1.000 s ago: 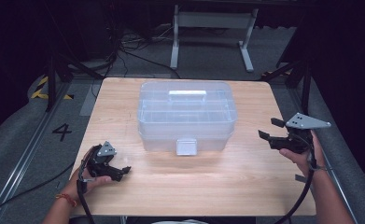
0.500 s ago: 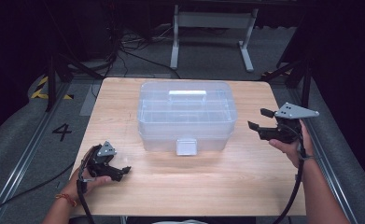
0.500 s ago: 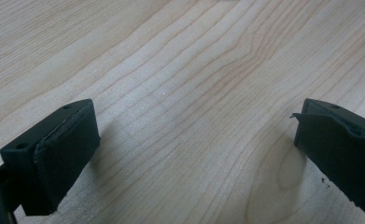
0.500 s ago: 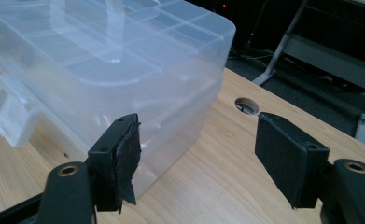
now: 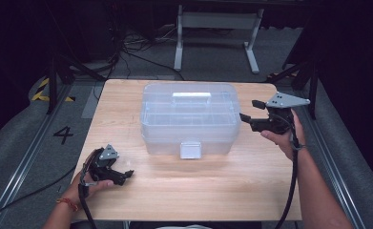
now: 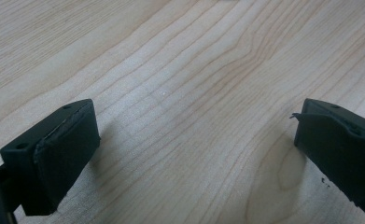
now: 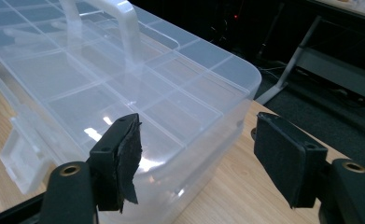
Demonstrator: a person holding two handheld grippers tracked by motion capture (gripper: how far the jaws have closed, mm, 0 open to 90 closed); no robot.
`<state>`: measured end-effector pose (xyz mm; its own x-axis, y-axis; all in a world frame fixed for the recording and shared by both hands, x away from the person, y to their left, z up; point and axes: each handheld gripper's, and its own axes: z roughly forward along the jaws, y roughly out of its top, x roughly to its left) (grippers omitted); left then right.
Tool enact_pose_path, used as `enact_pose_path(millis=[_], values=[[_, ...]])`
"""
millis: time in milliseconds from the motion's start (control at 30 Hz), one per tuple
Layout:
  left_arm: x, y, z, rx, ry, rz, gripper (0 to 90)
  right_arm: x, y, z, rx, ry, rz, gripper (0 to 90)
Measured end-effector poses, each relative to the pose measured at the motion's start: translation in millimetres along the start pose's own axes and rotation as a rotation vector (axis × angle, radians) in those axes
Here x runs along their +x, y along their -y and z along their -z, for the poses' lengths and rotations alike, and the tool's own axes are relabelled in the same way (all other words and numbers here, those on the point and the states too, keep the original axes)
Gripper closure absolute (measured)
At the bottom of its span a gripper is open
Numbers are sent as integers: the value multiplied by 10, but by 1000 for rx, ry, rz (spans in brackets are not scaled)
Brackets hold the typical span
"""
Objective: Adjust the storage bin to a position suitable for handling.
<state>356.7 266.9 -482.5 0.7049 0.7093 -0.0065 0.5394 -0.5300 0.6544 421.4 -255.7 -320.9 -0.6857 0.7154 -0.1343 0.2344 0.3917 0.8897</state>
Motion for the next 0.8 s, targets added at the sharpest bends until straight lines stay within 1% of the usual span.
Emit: enact_pose_path(millis=[267, 333, 367, 400, 533, 700, 767, 800], values=[[-3, 1, 1, 2, 3, 4, 5, 25, -96, -116, 10, 5, 22, 329], [-3, 1, 1, 2, 3, 4, 5, 28, -147, -154, -1, -10, 18, 349], [0, 0, 0, 0, 0, 0, 5, 28, -147, -154, -1, -10, 18, 349], [-2, 1, 1, 2, 2, 3, 5, 39, -173, -185, -5, -11, 28, 361], [-4, 1, 1, 2, 4, 5, 5, 56, -210, -240, 3, -17, 26, 363], [0, 0, 0, 0, 0, 0, 5, 85, -279, -338, 15, -36, 30, 370], [-4, 1, 1, 2, 3, 5, 5, 99, -312, -377, 19, -32, 36, 373], [0, 0, 1, 1, 1, 0, 5, 108, -340, -415, 25, -38, 41, 371]])
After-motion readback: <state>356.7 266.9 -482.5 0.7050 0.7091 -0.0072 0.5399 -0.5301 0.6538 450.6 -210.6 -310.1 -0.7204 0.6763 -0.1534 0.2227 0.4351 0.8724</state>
